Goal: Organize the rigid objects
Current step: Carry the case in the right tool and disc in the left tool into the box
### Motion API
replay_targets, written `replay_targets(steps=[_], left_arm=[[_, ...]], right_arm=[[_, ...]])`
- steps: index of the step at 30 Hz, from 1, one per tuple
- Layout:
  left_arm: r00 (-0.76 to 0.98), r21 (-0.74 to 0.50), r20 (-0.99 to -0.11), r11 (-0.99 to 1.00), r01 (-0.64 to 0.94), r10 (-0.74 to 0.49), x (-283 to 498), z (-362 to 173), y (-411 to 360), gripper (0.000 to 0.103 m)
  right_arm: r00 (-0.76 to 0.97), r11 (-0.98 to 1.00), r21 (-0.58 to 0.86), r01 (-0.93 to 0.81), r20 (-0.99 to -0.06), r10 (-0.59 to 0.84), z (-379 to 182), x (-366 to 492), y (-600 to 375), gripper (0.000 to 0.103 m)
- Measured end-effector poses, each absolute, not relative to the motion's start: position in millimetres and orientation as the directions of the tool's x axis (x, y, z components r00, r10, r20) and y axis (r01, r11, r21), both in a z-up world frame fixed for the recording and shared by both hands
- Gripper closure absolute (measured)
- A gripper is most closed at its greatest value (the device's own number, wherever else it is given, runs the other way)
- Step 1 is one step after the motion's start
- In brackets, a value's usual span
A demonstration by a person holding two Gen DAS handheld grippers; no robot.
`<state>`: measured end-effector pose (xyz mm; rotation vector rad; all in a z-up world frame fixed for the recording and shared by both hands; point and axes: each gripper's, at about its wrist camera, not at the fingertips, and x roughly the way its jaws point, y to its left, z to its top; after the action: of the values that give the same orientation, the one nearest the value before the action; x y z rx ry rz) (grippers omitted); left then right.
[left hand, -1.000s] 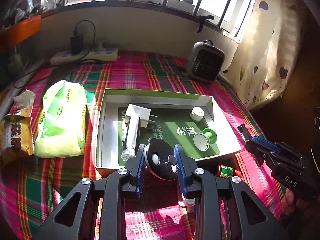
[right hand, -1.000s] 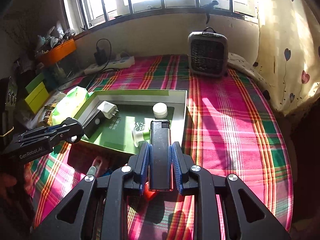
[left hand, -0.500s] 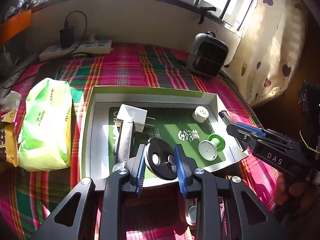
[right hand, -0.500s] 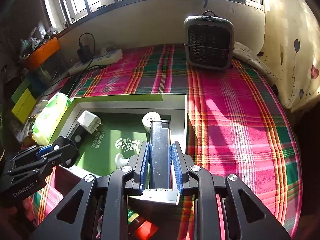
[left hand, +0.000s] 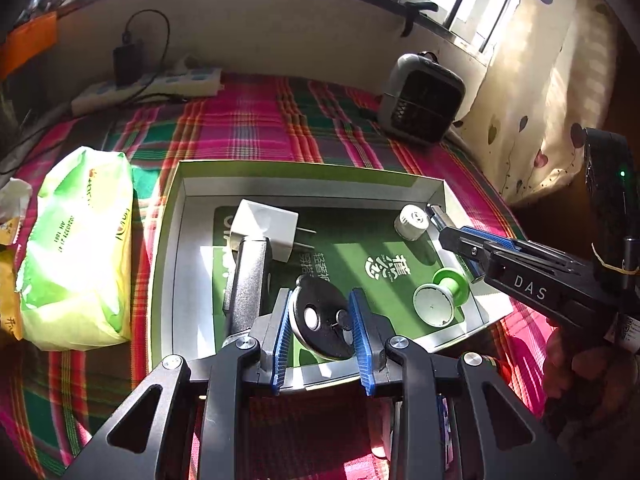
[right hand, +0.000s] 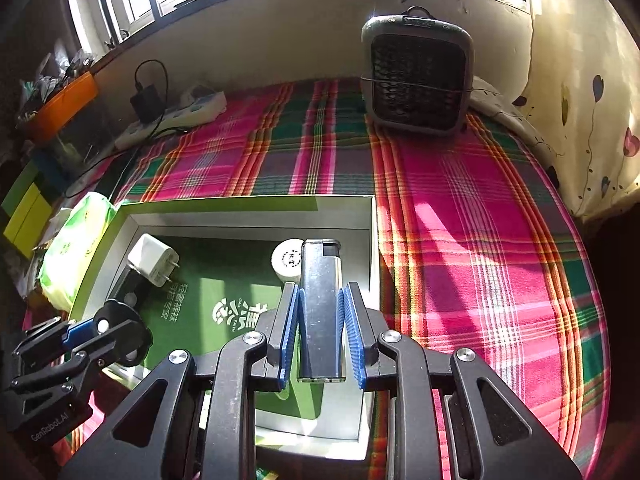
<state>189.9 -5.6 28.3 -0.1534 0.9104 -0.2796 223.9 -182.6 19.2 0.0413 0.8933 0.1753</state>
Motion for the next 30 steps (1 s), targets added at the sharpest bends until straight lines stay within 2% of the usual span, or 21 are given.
replay_targets(steps=[30], left_arm=[[0.569,-0.248,-0.768,0.955,0.160,-0.295,196.8,19.6,-2.7,0.076]], right_arm=[[0.605,0.991,0.105,-0.078,-0.785,0.130,11.4,229.7,-175.2,0.079]])
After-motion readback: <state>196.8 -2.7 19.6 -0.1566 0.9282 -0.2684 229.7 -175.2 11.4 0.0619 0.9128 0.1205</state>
